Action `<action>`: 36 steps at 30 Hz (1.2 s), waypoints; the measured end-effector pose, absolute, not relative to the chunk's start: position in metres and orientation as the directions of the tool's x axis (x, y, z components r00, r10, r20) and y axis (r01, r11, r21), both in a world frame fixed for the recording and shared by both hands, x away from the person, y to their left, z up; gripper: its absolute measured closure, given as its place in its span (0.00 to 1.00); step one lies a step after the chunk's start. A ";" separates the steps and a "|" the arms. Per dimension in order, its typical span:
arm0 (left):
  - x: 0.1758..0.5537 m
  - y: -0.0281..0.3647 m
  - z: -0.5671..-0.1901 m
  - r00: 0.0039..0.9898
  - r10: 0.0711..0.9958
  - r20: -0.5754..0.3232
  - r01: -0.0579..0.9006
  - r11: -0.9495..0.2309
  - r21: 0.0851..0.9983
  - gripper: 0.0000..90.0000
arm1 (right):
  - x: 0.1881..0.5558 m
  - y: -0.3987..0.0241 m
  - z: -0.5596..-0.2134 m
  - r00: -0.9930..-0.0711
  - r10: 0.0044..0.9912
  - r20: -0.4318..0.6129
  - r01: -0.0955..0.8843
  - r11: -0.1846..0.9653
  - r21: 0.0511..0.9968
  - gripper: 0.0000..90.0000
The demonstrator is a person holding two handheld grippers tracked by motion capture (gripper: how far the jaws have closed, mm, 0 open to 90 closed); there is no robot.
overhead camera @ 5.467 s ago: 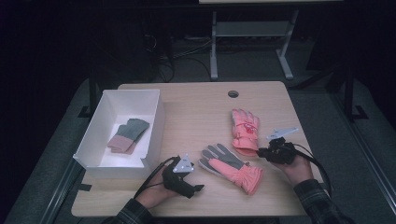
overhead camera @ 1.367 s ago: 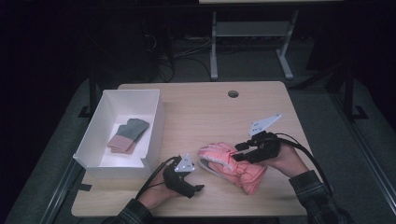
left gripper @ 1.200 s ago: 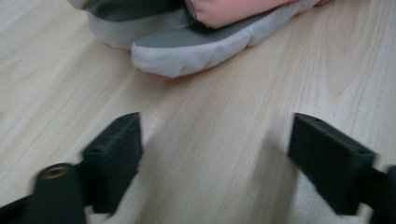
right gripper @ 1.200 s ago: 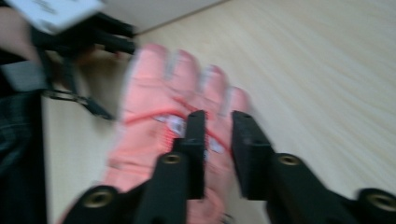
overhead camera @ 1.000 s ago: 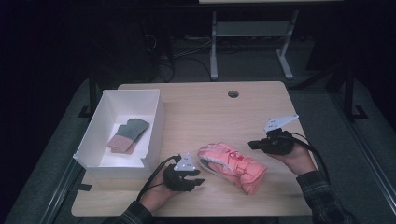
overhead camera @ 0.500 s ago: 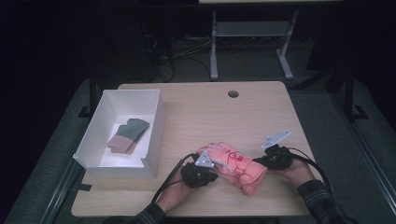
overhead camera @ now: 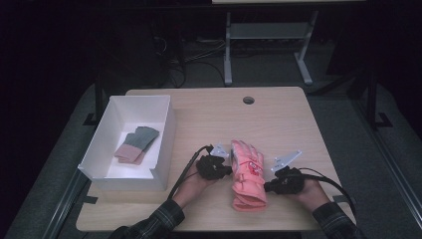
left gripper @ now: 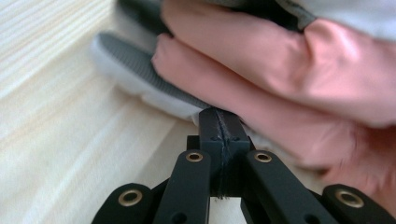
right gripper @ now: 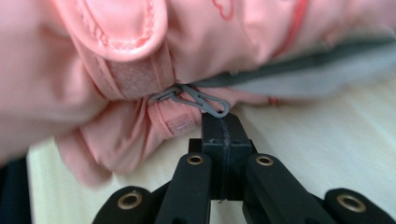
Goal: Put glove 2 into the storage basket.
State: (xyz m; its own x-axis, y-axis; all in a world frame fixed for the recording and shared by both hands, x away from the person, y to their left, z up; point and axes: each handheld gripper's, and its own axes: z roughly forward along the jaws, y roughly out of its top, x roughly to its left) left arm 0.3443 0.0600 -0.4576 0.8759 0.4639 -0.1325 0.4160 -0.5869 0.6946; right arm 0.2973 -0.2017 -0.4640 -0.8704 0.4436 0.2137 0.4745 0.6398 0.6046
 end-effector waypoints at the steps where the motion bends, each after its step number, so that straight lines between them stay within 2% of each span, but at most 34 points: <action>1: 0.347 0.059 -0.457 0.875 0.463 -0.141 0.421 -0.582 0.696 1.00 | 0.295 -0.198 -0.464 -0.875 0.431 0.220 0.469 0.641 0.608 1.00; 4: 0.353 0.055 -0.456 0.885 0.441 -0.148 0.409 -0.585 0.701 1.00 | 0.289 -0.193 -0.465 -0.875 0.420 0.241 0.473 0.636 0.610 1.00; 7: 0.354 0.053 -0.454 0.884 0.440 -0.157 0.410 -0.570 0.712 1.00 | 0.284 -0.195 -0.459 -0.872 0.440 0.214 0.471 0.637 0.610 1.00; 11: 0.354 0.058 -0.442 0.879 0.446 -0.170 0.417 -0.544 0.728 0.99 | 0.279 -0.205 -0.441 -0.859 0.473 0.197 0.471 0.576 0.668 1.00; 21: 0.354 0.083 -0.417 0.851 0.500 -0.161 0.440 -0.513 0.737 0.86 | 0.283 -0.195 -0.395 -0.851 0.510 0.124 0.399 0.475 0.784 1.00; 27: 0.357 0.092 -0.406 0.839 0.518 -0.166 0.448 -0.485 0.751 0.69 | 0.292 -0.178 -0.403 -0.845 0.526 0.093 0.397 0.503 0.768 1.00; 34: 0.354 0.089 -0.396 0.834 0.518 -0.189 0.458 -0.460 0.760 0.54 | 0.294 -0.181 -0.426 -0.832 0.541 0.124 0.443 0.514 0.735 1.00; 36: 0.354 0.084 -0.396 0.834 0.509 -0.213 0.471 -0.457 0.754 0.46 | 0.294 -0.180 -0.430 -0.830 0.542 0.128 0.450 0.518 0.728 1.00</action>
State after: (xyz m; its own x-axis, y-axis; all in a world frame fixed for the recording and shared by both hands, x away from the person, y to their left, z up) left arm 0.3542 0.0840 -0.3958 0.8343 0.5086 -0.2128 0.4711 -0.4570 0.7545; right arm 0.2939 -0.1801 -0.4299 -0.8303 0.5424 0.1277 0.4500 0.5175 0.7278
